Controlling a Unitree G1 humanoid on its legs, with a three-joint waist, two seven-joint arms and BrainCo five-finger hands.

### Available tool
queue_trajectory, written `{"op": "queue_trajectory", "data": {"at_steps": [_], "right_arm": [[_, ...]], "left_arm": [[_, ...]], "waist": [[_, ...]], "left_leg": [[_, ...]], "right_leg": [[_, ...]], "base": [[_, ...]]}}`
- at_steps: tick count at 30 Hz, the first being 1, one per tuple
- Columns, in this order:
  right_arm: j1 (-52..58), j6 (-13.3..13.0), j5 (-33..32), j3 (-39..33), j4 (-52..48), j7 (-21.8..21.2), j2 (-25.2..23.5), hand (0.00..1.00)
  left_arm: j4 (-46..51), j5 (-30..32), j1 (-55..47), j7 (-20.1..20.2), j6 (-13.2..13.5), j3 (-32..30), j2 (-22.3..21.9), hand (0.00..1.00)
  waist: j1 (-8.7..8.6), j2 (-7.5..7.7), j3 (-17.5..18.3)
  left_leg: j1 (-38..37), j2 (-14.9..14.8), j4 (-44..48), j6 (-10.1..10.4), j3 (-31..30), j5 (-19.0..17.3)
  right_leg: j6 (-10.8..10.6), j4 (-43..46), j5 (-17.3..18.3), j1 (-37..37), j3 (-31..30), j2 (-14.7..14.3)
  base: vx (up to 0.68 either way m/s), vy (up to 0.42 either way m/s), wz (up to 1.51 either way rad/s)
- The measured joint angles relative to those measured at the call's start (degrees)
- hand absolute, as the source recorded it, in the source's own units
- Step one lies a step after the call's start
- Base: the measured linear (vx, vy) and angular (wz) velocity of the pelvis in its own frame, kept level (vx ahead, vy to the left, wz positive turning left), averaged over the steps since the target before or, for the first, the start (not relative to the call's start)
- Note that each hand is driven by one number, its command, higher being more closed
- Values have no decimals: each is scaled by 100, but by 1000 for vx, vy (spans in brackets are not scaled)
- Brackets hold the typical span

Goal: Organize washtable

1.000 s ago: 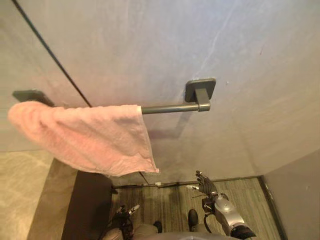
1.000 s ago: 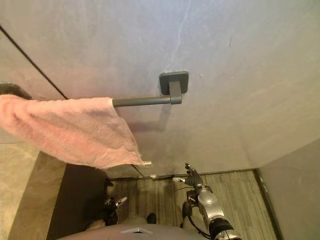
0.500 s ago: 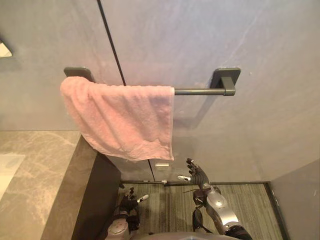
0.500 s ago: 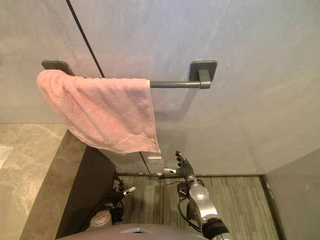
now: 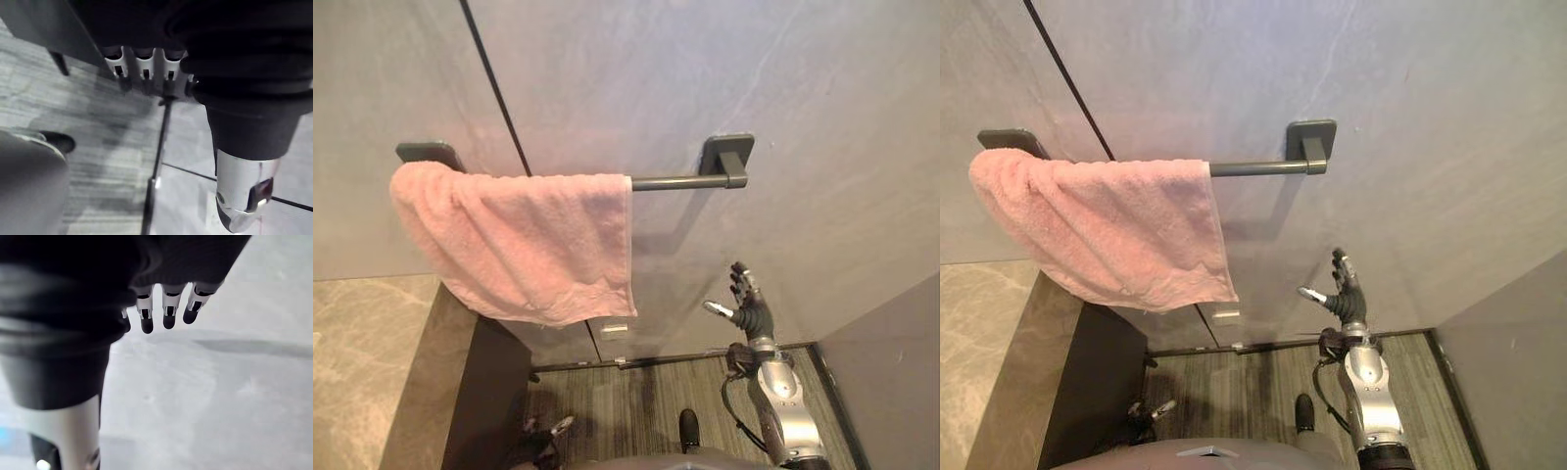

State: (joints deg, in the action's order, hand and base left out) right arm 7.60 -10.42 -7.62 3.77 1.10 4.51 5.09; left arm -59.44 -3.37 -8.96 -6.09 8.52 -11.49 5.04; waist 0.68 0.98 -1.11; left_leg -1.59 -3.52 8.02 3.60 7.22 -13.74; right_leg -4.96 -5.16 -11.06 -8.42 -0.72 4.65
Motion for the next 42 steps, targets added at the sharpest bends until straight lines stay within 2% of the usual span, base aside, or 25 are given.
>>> {"op": "queue_trajectory", "data": {"at_steps": [6, 8, 14, 17, 21, 26, 31, 34, 37, 39, 42], "right_arm": [[-130, -88, -29, 213, -155, 12, 52, 0], [-277, -88, -85, 559, -157, -12, 201, 0], [-593, -170, -891, 1148, -213, -209, 343, 0], [-636, -179, -1131, 1382, -376, -227, 382, 0], [-926, -178, -1153, 1689, -374, -227, 408, 0], [-1385, -178, -1151, 1878, -316, -224, 391, 0], [-1813, -172, -1150, 1898, 154, -209, 348, 0], [-1925, -167, -1150, 1956, 228, -205, 332, 0], [-2212, -153, -1149, 2124, 644, -207, 275, 0], [-2248, -150, -1150, 2128, 803, -208, 230, 0], [-2396, -101, -1148, 2156, 1092, -208, 189, 0]], "left_arm": [[-355, 268, -21, 1, -164, -432, 15, 0], [-371, 267, -31, -4, -186, -441, 16, 0], [-361, 251, -15, -61, -185, -440, 9, 0], [-362, 241, -19, -95, -186, -440, 7, 0], [-360, 142, -17, -138, -186, -437, 2, 0], [-336, -17, -16, -196, -179, -437, -19, 0], [-295, -206, -28, -265, -159, -434, -8, 0], [-99, -335, -35, -358, -139, -423, -46, 0], [231, -538, -39, -415, -93, -349, -76, 0], [771, -653, -81, -458, -68, -171, -89, 0], [2094, -994, -300, -475, 92, -136, -295, 0]], "waist": [[10, 50, 30], [27, 53, 32], [149, 60, 36], [151, 61, 37], [163, 63, 38], [298, 80, 42], [336, 176, 68], [468, 213, 50], [485, 276, 20], [554, 325, 19], [624, 335, 19]], "left_leg": [[-120, -19, -80, 0, 50, 0], [-120, -20, -89, 0, 50, 1], [-114, -48, -105, 16, 13, 11], [-99, -63, -117, 39, -44, 28], [-99, -81, -177, 71, -131, 83], [-103, -83, -194, 74, -173, 104], [-100, -82, -266, 76, -321, 164], [-88, -82, -278, 80, -353, 176], [-60, -77, -293, 85, -426, 210], [-16, -81, -295, 94, -496, 232], [116, -81, -214, 95, -655, 232]], "right_leg": [[11, -2, 14, 49, -26, -32], [12, -2, 14, 50, -26, -34], [15, -2, 16, 61, 4, -29], [27, -2, 25, 67, 67, -31], [42, -2, 35, 85, 154, -36], [45, -2, 37, 108, 185, -32], [71, -2, 68, 143, 330, -25], [71, -2, 74, 143, 364, -24], [72, -2, 77, 148, 434, -16], [79, -2, 84, 144, 484, -11], [83, -2, 87, 140, 623, 17]], "base": [[23, 2, -5], [0, 0, 0], [-1, -2, 1], [-2, -18, 9], [-2, -21, 10], [-5, -7, 6], [6, -11, 15], [6, -5, 5], [-11, -11, 11], [-10, -17, 20], [-10, -12, 25]]}}
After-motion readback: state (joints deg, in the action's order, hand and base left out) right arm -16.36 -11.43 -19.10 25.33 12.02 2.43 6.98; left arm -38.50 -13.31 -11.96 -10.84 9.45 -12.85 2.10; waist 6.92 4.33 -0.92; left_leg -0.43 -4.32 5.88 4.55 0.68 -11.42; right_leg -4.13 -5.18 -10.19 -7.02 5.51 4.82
